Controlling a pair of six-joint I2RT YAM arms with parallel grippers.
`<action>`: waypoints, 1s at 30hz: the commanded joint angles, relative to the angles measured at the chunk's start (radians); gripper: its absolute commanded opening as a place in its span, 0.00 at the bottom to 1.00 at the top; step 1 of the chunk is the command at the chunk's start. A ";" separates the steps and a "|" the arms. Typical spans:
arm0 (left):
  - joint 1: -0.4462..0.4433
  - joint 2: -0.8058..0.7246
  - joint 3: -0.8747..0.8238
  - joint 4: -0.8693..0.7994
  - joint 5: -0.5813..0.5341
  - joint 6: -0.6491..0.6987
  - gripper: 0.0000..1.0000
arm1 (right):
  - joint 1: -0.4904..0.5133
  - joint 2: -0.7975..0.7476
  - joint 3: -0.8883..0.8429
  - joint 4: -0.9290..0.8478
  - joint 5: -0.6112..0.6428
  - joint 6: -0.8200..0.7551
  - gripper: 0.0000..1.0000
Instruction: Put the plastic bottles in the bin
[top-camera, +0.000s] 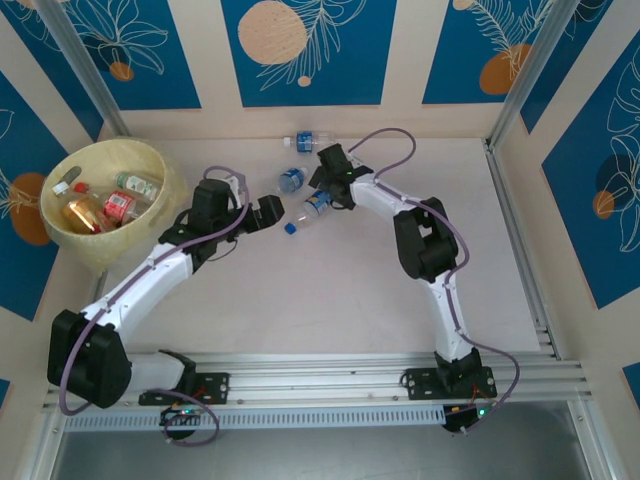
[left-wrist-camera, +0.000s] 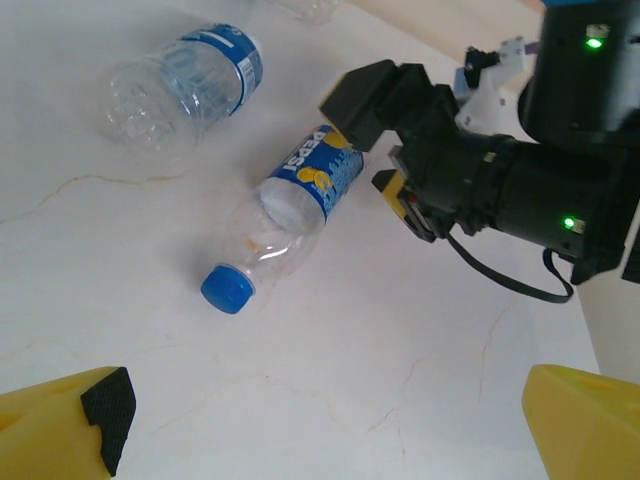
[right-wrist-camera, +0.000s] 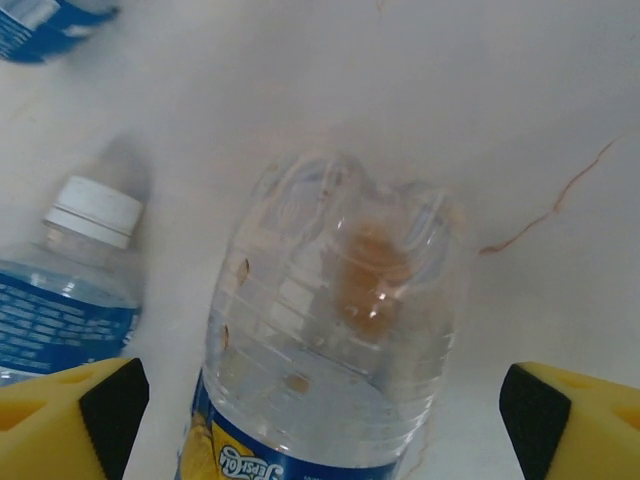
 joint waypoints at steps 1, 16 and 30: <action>-0.002 0.007 -0.021 0.002 0.061 0.043 1.00 | 0.014 0.051 0.081 -0.108 0.070 0.034 0.91; 0.000 0.082 -0.076 0.108 0.086 -0.017 1.00 | 0.017 0.068 0.073 -0.046 -0.020 -0.014 0.66; -0.036 0.200 -0.163 0.461 0.342 0.028 1.00 | 0.021 -0.405 -0.563 0.524 -0.290 -0.153 0.51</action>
